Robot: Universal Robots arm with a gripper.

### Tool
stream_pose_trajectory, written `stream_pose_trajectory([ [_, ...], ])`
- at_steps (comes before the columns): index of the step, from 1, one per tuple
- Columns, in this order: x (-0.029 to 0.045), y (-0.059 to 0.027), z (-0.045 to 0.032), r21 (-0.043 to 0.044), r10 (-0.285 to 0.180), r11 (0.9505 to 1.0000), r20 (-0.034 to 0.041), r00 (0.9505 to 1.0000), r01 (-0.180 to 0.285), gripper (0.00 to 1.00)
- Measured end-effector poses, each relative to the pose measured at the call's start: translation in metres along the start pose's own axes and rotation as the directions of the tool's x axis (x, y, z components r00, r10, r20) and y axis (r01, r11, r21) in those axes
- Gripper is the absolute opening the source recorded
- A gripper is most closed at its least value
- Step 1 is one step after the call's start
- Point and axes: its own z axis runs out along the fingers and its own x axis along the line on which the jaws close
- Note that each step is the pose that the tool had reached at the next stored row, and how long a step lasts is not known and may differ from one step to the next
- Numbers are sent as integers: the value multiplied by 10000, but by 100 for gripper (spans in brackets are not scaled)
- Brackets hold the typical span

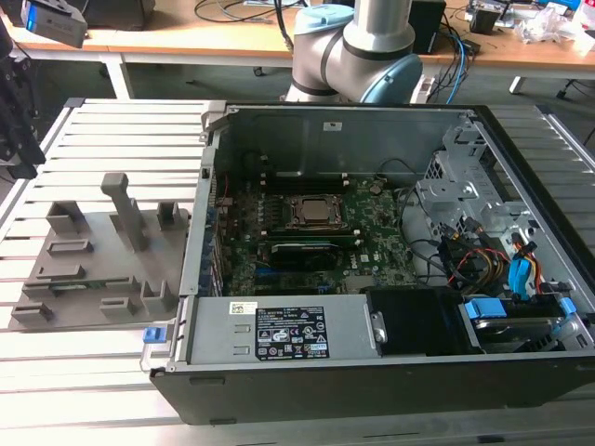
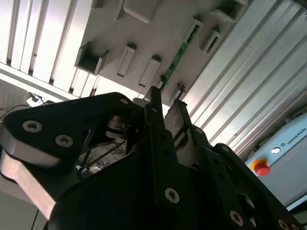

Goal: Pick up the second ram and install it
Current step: 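Pick up the second ram and move it above second insertion slot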

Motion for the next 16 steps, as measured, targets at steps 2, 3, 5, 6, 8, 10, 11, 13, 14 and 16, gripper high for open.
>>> stream_pose_trajectory([
  [2, 0, 0, 6, 0, 0, 10000, 1, 10000, 0, 30],
  [3, 0, 0, 12, -1, 1, 10000, 0, 10000, -1, 30],
  [5, 0, -1, 34, 0, 0, 10000, 1, 10000, 0, 30],
  [6, 0, -2, 53, 0, 1, 10000, 0, 10000, -1, 30],
  [8, 0, -3, 79, 0, 0, 10000, 0, 10000, 0, 30],
  [10, 0, -3, 99, 0, 1, 10000, 0, 10000, -1, 30],
  [11, 0, -4, 105, -1, 0, 10000, 0, 10000, 0, 30],
  [13, 0, -4, 120, 0, 0, 10000, 1, 10000, 0, 30],
  [14, 0, -5, 128, 1, 0, 10000, 1, 10000, 0, 30],
  [16, 0, -5, 136, -2, 0, 10000, -1, 10000, 0, 30],
])
